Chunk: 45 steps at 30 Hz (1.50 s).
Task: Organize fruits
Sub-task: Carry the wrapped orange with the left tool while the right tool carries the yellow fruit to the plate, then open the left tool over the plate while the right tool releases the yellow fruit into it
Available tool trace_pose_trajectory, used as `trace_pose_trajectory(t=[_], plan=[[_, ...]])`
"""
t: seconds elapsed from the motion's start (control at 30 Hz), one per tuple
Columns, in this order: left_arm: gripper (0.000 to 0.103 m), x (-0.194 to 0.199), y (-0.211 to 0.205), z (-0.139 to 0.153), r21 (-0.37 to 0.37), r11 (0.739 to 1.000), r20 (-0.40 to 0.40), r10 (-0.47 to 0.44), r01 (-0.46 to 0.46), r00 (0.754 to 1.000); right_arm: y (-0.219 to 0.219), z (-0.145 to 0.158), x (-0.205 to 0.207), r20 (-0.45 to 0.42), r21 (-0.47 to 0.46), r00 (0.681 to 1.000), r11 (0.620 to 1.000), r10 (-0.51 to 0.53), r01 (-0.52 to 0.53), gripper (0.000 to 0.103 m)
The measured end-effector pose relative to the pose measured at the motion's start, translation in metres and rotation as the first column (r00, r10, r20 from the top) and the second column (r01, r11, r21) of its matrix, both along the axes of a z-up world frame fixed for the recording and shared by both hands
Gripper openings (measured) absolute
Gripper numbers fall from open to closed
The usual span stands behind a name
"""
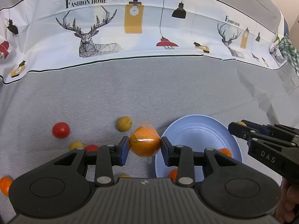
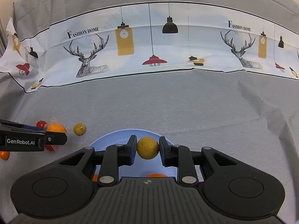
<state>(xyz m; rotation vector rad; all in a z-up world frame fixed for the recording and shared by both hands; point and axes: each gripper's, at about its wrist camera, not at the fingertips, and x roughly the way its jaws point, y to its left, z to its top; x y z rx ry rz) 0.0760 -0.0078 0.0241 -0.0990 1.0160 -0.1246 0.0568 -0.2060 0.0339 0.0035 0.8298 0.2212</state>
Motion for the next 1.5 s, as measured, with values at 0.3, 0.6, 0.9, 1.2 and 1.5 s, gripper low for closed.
trace_pose_trajectory(t=[0.3,0.6,0.9,1.2,1.5], plan=[[0.040,-0.002,-0.008,0.002,-0.052,0.997,0.004,-0.058,0.058,0.998,-0.019,-0.004,0.007,-0.021,-0.017,0.996,0.996,-0.084,0.084,0.027],[0.040,-0.012,-0.044,-0.007,-0.050,0.983,0.008,-0.177,0.177,0.984,-0.014,-0.008,0.006,-0.030,-0.014,0.998,0.998,-0.062,0.062,0.027],[0.042,-0.018,-0.062,-0.010,-0.074,0.961,0.009,-0.265,0.265,0.964,-0.014,-0.008,0.006,-0.028,0.004,0.999,0.999,-0.045,0.045,0.027],[0.046,-0.017,-0.059,-0.009,-0.069,0.965,0.008,-0.251,0.251,0.968,-0.011,-0.009,0.005,-0.023,0.001,0.999,1.000,-0.031,0.031,0.030],[0.046,-0.015,-0.054,-0.009,-0.059,0.969,0.006,-0.239,0.239,0.971,-0.007,-0.011,0.006,-0.022,-0.001,0.999,0.999,-0.034,0.034,0.038]])
